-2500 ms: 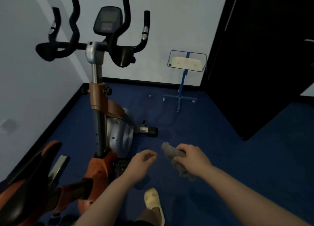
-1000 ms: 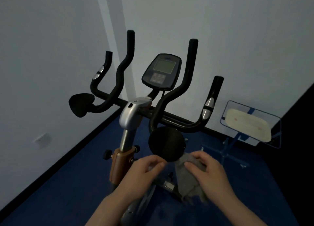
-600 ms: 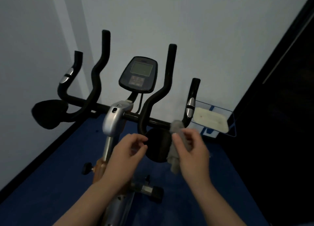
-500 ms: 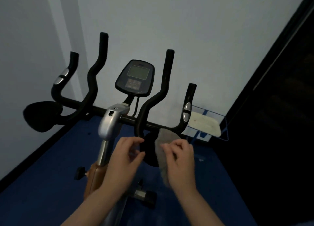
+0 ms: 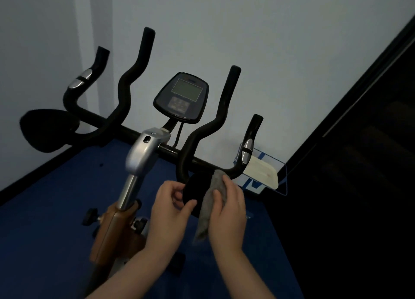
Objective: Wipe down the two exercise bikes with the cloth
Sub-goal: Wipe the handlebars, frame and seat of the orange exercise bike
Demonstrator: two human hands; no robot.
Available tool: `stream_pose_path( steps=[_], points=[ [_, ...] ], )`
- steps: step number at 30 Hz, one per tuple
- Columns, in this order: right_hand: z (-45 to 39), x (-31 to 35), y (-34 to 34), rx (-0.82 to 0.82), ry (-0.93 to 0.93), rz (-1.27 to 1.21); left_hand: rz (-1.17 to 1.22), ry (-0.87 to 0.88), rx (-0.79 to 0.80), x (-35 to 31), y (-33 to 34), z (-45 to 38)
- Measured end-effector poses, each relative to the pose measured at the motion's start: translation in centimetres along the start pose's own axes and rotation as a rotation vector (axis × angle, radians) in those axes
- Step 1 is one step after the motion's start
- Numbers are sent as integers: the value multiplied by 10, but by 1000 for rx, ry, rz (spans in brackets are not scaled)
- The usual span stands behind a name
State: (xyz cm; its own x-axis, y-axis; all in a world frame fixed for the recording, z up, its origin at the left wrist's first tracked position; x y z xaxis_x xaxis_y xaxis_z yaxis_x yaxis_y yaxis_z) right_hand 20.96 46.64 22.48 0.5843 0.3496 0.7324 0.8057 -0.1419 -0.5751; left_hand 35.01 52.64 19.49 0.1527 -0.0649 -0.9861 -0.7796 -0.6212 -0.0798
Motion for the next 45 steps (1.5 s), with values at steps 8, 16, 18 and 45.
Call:
stream_pose_path(
  steps=[8,16,18,45],
  points=[
    [-2,1,-12,-7,-29,-67,10,17,-44,1,-2,0],
    [-43,-7,-3,253,-4,-255,22,-10,-160,4,0,3],
    [-34,-13,-3,275,-35,-267,29,-32,-181,4,0,4],
    [-72,53,44,998,-897,-36,66,-266,-455,7,6,30]
  ],
)
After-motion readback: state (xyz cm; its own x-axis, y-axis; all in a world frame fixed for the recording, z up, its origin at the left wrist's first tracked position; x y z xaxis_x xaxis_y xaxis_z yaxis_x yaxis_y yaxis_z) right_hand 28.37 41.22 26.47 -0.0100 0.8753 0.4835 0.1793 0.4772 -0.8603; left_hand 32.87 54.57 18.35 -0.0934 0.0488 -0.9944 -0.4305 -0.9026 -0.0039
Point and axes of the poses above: each hand's wrist, its own z-axis away from the middle knuckle, its own y-axis out of the palm, x = y × z, the point moved 7 cm from there along -z, towards the middle knuckle, and after that the axes turned 1 degree about -y, right-handed, at the moved point
